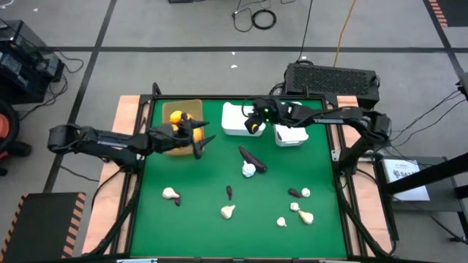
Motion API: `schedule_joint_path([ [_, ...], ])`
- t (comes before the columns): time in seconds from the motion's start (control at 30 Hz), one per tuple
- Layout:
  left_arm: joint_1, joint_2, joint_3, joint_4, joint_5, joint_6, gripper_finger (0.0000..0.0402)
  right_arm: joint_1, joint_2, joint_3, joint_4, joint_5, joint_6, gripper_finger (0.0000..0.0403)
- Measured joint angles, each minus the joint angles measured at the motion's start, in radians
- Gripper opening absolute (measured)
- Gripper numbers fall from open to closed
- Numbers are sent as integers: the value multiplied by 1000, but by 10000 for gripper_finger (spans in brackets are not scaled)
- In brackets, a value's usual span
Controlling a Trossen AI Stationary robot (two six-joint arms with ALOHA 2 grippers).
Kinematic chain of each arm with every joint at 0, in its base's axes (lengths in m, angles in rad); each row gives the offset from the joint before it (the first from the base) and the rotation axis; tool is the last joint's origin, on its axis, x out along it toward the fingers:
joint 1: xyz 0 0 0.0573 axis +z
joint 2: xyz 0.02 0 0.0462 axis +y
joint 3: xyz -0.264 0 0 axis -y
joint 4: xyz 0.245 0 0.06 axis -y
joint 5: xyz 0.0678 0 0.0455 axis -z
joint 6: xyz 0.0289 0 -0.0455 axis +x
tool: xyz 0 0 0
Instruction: Sort produce into baskets
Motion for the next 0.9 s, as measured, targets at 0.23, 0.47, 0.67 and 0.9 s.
schedule_joint_path([
  [0.23, -1, -25, 0, -4, 48, 0, 301, -7, 105, 132, -79, -3, -43, 141],
  [0.47, -1, -25, 0, -26, 49, 8, 301, -7, 151, 257, -235, -3, -69, 198],
  [0.67, -1, -25, 0, -31, 52, 8, 301, 1, 151, 365, -403, -4, -88, 237],
  [0.9, -1, -24, 0, -36, 105, 8, 301, 104, 151, 412, -563, -229, -80, 249],
])
